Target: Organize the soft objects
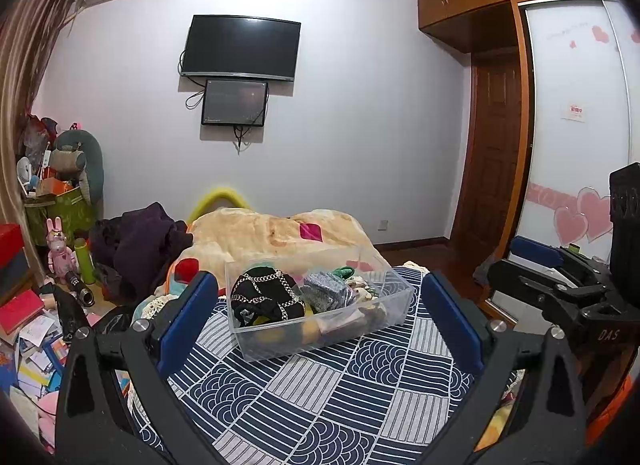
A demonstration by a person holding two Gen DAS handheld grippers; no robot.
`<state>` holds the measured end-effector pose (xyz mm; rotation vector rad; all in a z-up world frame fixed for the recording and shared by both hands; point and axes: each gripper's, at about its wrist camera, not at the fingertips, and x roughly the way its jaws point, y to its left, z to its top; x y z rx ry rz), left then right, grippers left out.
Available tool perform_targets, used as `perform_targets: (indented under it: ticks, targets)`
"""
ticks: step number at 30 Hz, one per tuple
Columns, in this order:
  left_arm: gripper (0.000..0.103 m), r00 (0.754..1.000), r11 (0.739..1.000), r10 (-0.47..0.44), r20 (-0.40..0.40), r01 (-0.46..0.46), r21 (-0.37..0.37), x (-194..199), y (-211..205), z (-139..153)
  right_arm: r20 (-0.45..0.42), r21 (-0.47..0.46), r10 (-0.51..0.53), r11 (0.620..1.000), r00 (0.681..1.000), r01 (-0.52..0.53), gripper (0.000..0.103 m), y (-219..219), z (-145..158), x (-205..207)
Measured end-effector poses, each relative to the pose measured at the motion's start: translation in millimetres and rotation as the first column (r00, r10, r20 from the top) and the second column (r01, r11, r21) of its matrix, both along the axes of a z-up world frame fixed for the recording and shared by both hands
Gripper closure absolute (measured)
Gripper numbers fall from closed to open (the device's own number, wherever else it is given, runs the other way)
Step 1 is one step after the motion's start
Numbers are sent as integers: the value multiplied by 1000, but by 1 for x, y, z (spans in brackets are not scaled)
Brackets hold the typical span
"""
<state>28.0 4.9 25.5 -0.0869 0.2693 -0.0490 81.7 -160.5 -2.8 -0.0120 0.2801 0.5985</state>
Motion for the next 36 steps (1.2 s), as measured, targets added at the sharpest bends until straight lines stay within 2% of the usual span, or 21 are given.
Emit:
perform_targets:
  ticks: [36]
  targets:
    - [0, 1000, 1000, -12, 1, 12, 2, -5, -3, -1, -1, 17, -1, 1000, 1000, 1, 2, -1, 5, -8]
